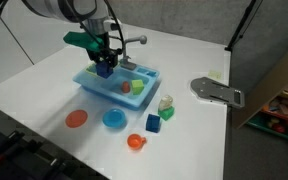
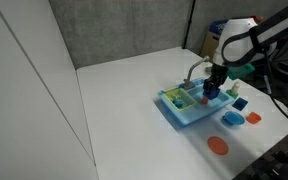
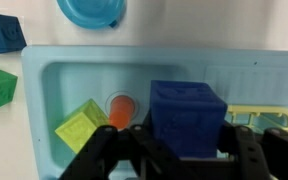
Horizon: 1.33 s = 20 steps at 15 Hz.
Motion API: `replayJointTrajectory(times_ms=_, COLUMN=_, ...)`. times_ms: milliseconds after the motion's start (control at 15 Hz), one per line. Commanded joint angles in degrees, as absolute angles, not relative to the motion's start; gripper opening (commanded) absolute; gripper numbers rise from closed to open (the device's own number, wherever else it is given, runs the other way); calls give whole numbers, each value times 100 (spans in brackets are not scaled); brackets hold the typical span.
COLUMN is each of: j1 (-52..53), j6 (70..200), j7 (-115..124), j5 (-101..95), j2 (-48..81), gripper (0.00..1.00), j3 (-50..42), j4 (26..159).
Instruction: Move the blue cube to the counter on the toy sink
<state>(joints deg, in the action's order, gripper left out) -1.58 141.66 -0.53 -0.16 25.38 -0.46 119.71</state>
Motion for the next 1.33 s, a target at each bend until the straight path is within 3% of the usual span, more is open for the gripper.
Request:
replayJointTrajectory(times_ms=0, j1=-103, j6=14132, j7=-185, j5=-107, j2=2365, gripper=24, j3=-36, j4=12168)
replayJointTrajectory(times_ms=1000, j1=253, j6=14149, j7=-241, j5=-148, j2=2543, gripper=24, j3=189, j4=12186)
replayJointTrajectory(times_ms=1067, j1=282, j6=14149, j7=-232, j5=-158, j2=2547, gripper=49, j3=196, j4=12192)
replayJointTrajectory(times_ms=1267, j1=275, j6=14150, j7=-233, j5=-157, j2=2563, gripper=49, j3=194, j4=12192)
